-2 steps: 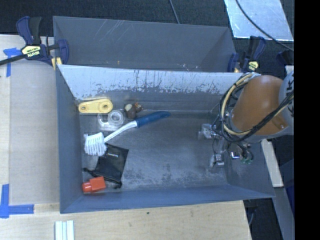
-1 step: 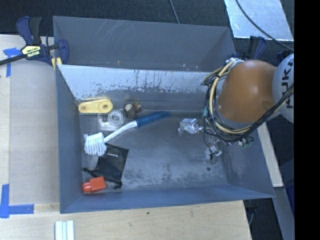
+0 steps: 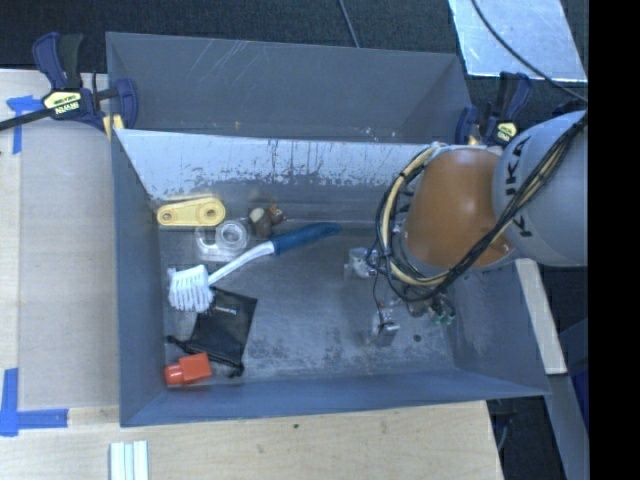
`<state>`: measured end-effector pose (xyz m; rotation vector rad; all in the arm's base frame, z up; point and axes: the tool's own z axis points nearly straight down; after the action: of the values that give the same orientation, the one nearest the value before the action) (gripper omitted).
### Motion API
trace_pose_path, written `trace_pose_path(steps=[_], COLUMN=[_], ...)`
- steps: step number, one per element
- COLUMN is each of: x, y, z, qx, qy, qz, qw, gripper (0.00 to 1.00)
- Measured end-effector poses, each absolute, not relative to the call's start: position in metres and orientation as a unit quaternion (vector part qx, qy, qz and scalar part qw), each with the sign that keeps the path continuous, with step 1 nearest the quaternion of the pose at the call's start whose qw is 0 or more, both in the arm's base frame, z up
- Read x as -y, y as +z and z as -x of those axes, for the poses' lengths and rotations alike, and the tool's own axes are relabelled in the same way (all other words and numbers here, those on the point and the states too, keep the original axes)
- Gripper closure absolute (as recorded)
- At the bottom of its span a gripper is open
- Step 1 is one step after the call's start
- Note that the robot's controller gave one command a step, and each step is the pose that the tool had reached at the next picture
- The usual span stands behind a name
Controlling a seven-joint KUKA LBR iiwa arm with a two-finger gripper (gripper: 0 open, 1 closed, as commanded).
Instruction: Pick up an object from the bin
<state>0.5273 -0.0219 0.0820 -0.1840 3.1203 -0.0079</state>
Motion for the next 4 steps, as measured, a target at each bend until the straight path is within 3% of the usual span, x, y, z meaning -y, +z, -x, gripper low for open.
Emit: trace_pose_path(steps=[1,2,3,4], x=[0.013,0.010,-0.052,-0.038], y=[0.072,0.071,0.071,0.071], z=[-0.511,-0.503,-0.496,-0.570], qx=[-0.970,-0.953,-0.948,-0.962], qy=[-0.006,-0.007,-0.006,-0.008], qz=[0.245,0.304,0.319,0.274], qw=[0.012,0.015,0.014,0.016], gripper=[0.00,0.00,0.00,0.00])
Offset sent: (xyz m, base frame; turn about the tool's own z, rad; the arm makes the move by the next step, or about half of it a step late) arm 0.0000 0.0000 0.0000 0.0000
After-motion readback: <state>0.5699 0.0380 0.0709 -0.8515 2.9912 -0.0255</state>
